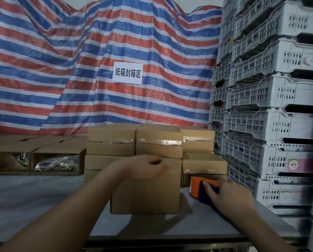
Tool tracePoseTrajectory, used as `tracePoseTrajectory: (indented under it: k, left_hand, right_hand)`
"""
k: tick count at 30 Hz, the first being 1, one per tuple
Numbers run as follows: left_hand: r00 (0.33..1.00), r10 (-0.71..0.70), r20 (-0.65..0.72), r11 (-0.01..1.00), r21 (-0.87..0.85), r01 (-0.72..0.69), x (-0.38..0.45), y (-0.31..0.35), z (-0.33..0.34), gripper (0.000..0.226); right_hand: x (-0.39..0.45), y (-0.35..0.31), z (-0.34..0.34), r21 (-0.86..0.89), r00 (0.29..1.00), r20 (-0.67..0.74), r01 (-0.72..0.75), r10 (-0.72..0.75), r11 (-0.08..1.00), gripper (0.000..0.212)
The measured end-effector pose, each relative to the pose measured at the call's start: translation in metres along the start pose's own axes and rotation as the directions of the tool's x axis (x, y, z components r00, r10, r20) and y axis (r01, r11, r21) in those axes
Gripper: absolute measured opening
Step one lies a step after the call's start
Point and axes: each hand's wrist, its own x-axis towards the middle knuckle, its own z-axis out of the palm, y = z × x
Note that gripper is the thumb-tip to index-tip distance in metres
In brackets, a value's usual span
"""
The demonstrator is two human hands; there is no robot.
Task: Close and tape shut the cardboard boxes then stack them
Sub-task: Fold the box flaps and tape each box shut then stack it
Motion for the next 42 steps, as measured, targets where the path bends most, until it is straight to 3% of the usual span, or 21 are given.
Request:
tracePoseTrajectory:
  k: [3,5,7,9,14,16,19,22,27,32,37,42]
  left_hand:
    - [1.0,0.007,-0.022,0.978,-0.209,-0.012,-0.001,-0.003,-0.008,0.062]
    - [0.998,-0.017,-0.054,0.943,-0.333,-0.002,-0.002,-0.008,-0.014,0.055]
    - [0.994,-0.072,-0.084,0.898,-0.439,0.028,-0.005,-0.013,-0.017,0.05]
    - [0.988,-0.113,-0.107,0.834,-0.551,0.035,-0.005,-0.016,-0.019,0.049]
    - [0.957,-0.244,-0.157,0.653,-0.756,0.042,-0.002,-0.016,-0.018,0.059]
    - [0.953,-0.261,-0.156,0.544,-0.839,0.012,-0.003,-0.016,-0.02,0.067]
    - [0.944,-0.285,-0.167,0.33,-0.942,-0.067,-0.008,-0.021,-0.026,0.07]
    - [0.941,-0.298,-0.158,0.135,-0.983,-0.122,-0.015,-0.024,-0.028,0.065]
    - [0.936,-0.308,-0.17,0.047,-0.985,-0.164,-0.018,-0.024,-0.026,0.036]
    - [0.962,-0.239,-0.135,-0.026,-0.989,-0.145,-0.018,-0.027,-0.028,0.028]
    - [0.938,-0.329,-0.105,0.035,-0.994,-0.099,-0.02,-0.021,-0.031,0.013]
    - [0.893,-0.437,-0.106,0.061,-0.994,-0.088,-0.019,-0.021,-0.026,0.017]
  right_hand:
    - [0.013,0.004,-0.007,0.071,0.998,-0.009,-0.065,0.066,0.995,0.064]
    - [0.028,0.005,-0.024,0.327,0.991,-0.008,-0.126,0.136,0.937,0.07]
    - [0.044,0.002,-0.051,0.634,0.99,0.008,-0.114,0.141,0.765,0.08]
    - [0.061,-0.012,-0.081,0.824,0.995,0.041,-0.088,0.095,0.56,0.082]
    - [0.109,-0.068,-0.131,0.954,0.96,0.212,-0.161,-0.185,0.254,0.066]
    - [0.121,-0.091,-0.136,0.951,0.918,0.245,-0.165,-0.311,0.26,0.059]
    - [0.132,-0.117,-0.131,0.931,0.855,0.249,-0.081,-0.456,0.356,0.051]
    - [0.138,-0.126,-0.127,0.905,0.82,0.269,-0.036,-0.505,0.424,0.066]
    - [0.142,-0.128,-0.125,0.891,0.8,0.282,-0.013,-0.53,0.454,0.065]
    - [0.141,-0.129,-0.126,0.901,0.797,0.263,-0.001,-0.543,0.434,0.057]
    - [0.14,-0.134,-0.129,0.884,0.799,0.258,0.031,-0.543,0.466,0.056]
    - [0.139,-0.135,-0.132,0.887,0.791,0.257,0.034,-0.555,0.46,0.056]
